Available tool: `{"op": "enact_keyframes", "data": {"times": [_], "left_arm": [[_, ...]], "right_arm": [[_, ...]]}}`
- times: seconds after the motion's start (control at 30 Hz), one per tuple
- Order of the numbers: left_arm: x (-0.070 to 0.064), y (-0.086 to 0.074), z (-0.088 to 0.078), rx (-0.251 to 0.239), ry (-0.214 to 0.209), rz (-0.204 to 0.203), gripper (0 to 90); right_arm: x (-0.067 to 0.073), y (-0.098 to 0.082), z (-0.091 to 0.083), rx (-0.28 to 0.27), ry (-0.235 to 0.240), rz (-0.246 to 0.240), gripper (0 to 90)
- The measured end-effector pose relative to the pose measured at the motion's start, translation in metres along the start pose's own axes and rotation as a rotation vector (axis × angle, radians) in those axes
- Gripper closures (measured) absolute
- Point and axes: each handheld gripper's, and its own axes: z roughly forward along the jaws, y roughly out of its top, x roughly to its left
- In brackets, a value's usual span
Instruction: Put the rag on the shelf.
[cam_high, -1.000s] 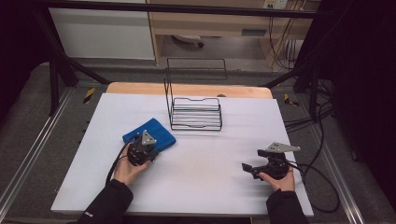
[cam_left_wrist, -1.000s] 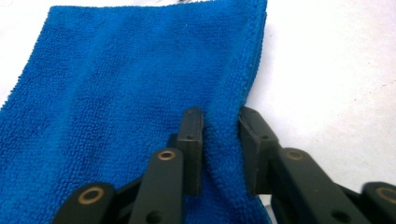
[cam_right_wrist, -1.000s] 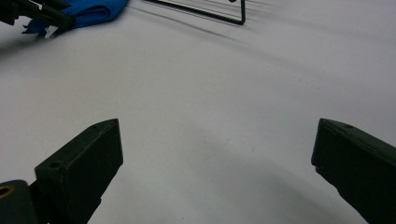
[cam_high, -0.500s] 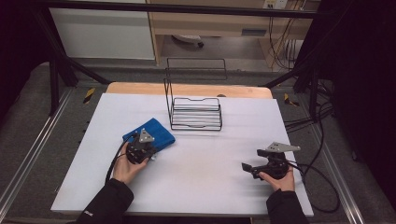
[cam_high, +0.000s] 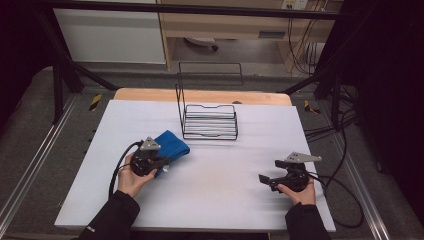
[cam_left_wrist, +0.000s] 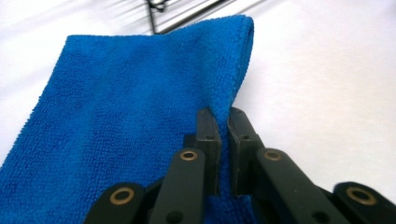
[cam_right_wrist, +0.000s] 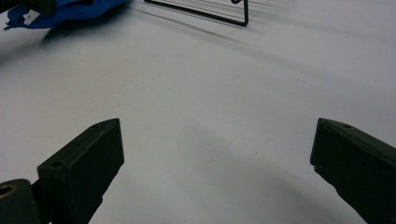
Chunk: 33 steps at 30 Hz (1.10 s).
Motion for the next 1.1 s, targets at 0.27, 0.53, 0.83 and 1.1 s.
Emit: {"op": "enact_keyframes", "data": {"times": [0.27, 0.53, 0.83, 1.1], "left_arm": [[-0.029, -0.004, 0.007, 0.013, -0.053, 0.02, 84.6], [-0.052, -0.006, 0.005, -0.003, -0.101, 0.021, 84.5], [-0.08, -0.005, 0.01, 0.004, -0.145, 0.063, 84.3], [-0.095, -0.007, 0.019, 0.027, -0.153, 0.087, 83.6]], "right_arm": [[0.0, 0.0, -0.001, 0.0, 0.0, -0.002, 3.3], [0.001, 0.0, -0.001, 0.005, 0.001, 0.0, 3.6], [0.001, 0.0, -0.001, 0.004, 0.0, 0.003, 3.8], [0.001, -0.001, -0.001, 0.006, 0.004, 0.001, 3.8]]}}
